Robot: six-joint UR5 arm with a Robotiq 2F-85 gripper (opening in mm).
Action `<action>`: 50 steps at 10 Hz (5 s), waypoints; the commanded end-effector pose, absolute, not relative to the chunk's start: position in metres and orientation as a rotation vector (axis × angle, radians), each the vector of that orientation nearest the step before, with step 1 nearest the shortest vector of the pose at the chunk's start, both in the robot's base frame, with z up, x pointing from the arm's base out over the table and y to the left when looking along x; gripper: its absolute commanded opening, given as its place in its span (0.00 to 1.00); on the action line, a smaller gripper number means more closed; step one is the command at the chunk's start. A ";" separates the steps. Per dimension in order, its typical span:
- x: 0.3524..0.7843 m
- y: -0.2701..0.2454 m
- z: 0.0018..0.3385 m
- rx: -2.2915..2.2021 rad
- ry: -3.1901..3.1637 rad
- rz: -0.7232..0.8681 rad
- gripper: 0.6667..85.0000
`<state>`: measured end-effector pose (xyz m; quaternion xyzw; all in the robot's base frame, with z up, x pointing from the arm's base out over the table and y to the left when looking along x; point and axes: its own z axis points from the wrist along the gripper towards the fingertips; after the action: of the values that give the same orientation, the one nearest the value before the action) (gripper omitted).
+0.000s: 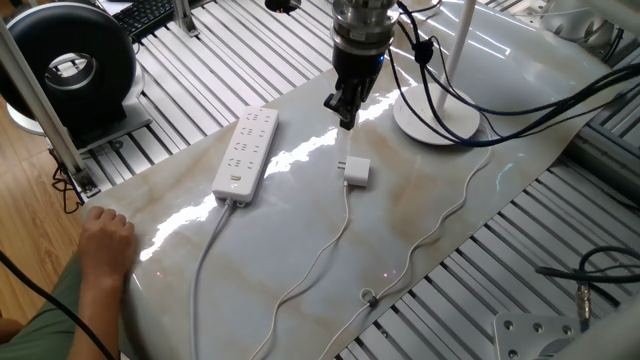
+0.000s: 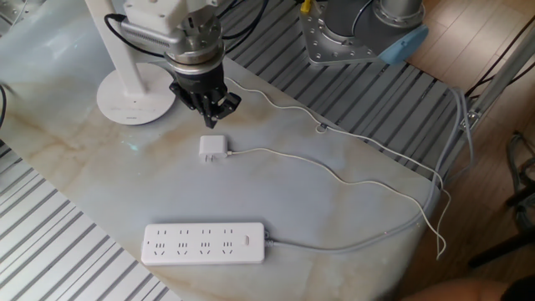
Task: Plug in the power cord of the desk lamp, turn on the socket, and light up the desk lamp
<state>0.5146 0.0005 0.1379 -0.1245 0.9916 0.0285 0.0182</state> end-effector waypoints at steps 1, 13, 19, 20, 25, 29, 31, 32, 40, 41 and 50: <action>0.518 -0.003 0.138 -0.387 3.064 0.072 0.00; 0.469 -0.018 0.139 -0.346 3.263 0.018 0.00; 0.514 0.084 0.053 -0.212 3.102 0.175 0.00; 0.509 0.105 0.052 -0.164 3.124 0.200 0.00; 0.498 0.163 0.038 -0.048 3.148 0.288 0.00; 0.491 0.149 0.010 -0.057 3.140 0.139 0.00; 0.500 0.114 0.003 -0.146 3.130 -0.006 0.00; 0.501 0.104 0.005 -0.184 3.137 -0.028 0.00; 0.528 0.027 0.024 -0.447 3.102 -0.266 0.00; 0.529 0.019 0.028 -0.467 3.105 -0.292 0.00; 0.512 0.098 0.039 -0.371 3.132 0.222 0.00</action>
<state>0.5227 0.0434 0.0304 -0.1567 0.9870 -0.0341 -0.0091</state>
